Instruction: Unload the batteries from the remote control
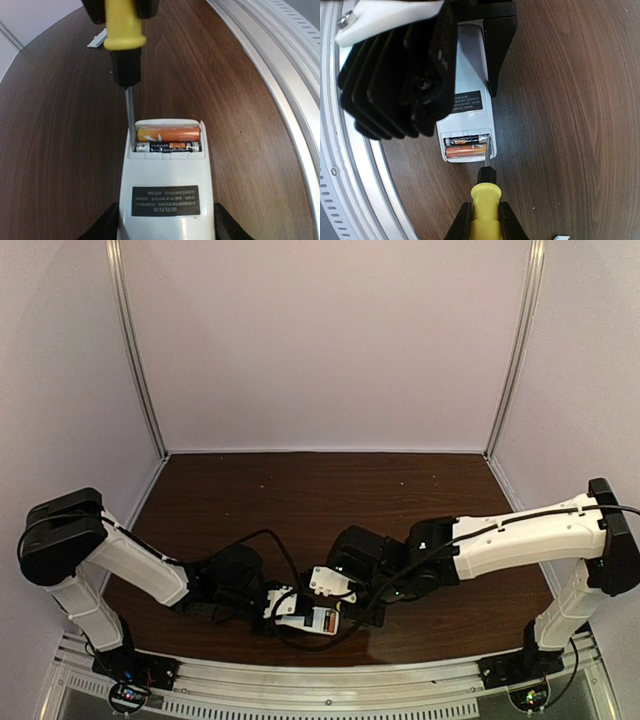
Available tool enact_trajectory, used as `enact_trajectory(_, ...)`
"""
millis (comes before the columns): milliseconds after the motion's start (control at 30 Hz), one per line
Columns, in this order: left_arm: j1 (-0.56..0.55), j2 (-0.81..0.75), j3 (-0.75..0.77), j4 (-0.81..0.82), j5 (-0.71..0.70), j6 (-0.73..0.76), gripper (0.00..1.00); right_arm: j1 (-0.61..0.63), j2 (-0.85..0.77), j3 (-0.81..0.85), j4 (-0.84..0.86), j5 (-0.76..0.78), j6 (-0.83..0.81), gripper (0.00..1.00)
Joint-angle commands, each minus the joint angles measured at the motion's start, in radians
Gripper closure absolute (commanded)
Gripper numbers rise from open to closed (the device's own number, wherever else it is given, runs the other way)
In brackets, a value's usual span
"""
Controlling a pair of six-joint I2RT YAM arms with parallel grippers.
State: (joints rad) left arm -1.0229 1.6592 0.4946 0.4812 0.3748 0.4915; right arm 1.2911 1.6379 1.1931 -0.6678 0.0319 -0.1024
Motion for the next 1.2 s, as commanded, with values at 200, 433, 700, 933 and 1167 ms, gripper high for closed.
enact_trajectory(200,0.000,-0.052,-0.016,0.185,-0.099,0.014,1.00,-0.027,0.049,0.025,-0.041,-0.068,-0.014,1.00)
enact_trajectory(433,0.000,-0.076,-0.042,0.212,-0.114,0.016,1.00,-0.057,0.060,0.068,-0.058,-0.066,-0.015,1.00)
enact_trajectory(700,-0.001,-0.079,-0.045,0.213,-0.113,0.019,1.00,-0.073,0.086,0.115,-0.091,-0.074,-0.029,1.00)
enact_trajectory(933,-0.009,-0.082,-0.045,0.212,-0.121,0.022,1.00,-0.100,0.095,0.158,-0.129,-0.102,-0.027,1.00)
enact_trajectory(1167,-0.010,-0.101,-0.054,0.217,-0.105,0.022,1.00,-0.139,0.105,0.187,-0.149,-0.157,-0.014,1.00)
